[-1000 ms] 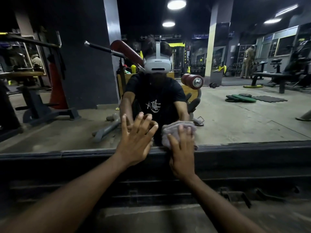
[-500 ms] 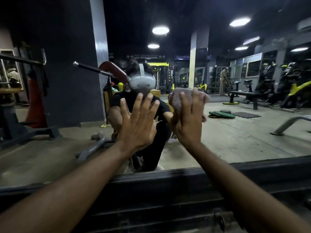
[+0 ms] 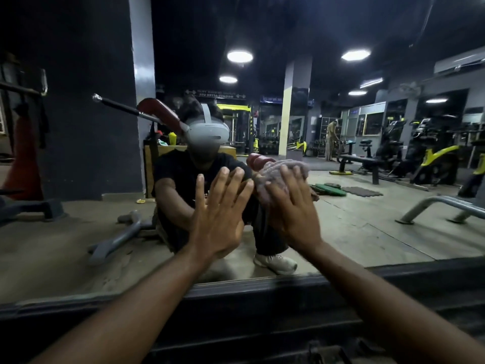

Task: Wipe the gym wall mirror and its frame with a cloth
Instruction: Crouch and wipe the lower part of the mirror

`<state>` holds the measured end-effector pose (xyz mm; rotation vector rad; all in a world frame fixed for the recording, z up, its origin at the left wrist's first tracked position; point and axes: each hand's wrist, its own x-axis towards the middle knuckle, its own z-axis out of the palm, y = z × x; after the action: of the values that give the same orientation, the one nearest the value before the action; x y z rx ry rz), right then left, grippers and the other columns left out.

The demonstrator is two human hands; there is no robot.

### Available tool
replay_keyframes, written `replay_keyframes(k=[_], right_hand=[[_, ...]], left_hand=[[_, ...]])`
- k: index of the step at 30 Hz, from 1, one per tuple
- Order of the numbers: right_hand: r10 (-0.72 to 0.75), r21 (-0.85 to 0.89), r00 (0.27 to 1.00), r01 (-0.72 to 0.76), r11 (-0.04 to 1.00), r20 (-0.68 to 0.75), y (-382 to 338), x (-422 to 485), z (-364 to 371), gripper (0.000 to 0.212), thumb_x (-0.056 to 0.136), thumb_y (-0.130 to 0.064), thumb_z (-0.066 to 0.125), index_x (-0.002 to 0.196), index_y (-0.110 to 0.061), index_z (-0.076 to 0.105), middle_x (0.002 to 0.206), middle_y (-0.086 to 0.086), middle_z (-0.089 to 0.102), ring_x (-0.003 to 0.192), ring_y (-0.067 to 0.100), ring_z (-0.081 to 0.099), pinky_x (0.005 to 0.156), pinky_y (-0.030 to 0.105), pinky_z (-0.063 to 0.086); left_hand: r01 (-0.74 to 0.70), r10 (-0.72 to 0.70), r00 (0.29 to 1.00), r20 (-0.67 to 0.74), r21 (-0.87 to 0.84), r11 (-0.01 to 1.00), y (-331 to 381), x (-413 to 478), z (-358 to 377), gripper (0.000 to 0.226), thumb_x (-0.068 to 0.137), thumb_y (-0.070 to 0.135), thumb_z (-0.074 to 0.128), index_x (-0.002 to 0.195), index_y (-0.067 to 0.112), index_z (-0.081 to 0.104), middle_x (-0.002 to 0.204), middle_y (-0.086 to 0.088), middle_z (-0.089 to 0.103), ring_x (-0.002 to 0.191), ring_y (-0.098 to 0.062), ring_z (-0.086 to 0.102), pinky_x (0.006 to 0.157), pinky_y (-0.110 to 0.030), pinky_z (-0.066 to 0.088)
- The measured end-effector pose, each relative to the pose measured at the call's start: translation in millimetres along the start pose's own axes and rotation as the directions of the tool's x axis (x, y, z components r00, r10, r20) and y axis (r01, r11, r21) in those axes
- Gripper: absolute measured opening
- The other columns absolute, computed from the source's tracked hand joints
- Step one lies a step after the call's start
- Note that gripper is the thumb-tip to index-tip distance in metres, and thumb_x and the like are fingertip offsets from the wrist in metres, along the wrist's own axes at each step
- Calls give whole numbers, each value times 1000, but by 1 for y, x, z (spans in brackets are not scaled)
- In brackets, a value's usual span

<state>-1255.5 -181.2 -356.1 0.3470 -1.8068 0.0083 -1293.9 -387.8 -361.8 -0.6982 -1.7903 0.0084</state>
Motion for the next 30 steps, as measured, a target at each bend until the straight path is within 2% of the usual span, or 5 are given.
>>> replay_keyframes(k=[6,15,20,27,30], right_hand=[[596,200,785,-564,801,-168,78,-39,-32,66,79,-27,36,143,-11,45,161,16,33,154,38,17,127,48,18],[87,-26,992,-90,996,-88,95,-56,-32,39,102,-39,56,137,-24,51,162,15,32,152,42,21,121,60,24],[658,229,702,-617,753,-272,113,13,-54,33,103,-36,45,135,-30,46,165,10,29,153,35,22,122,46,30],[-69,95,998,68,993,8,82,-56,-24,47,99,-18,65,145,-17,56,161,16,37,153,40,24,121,58,26],[219,40,973,-217,975,-68,133,-92,-43,39,100,-29,57,138,-21,51,159,16,36,149,40,28,118,56,31]], left_hand=[[-5,4,1000,7,75,997,33,-17,15,85,82,32,61,159,12,33,169,-14,19,155,-39,16,116,-74,15],[-2,2,1000,-18,18,1000,72,-24,27,76,88,33,61,158,13,37,168,-13,22,156,-37,17,118,-73,13],[102,-102,995,-15,44,994,98,-10,32,73,90,39,56,158,19,38,169,-11,21,156,-35,17,120,-69,10],[104,-104,995,5,16,994,110,-17,36,73,96,36,53,161,13,28,169,-14,15,157,-36,12,117,-72,15],[93,-93,995,19,4,996,109,-32,39,74,95,35,58,160,13,31,169,-16,15,157,-35,12,118,-71,15]])
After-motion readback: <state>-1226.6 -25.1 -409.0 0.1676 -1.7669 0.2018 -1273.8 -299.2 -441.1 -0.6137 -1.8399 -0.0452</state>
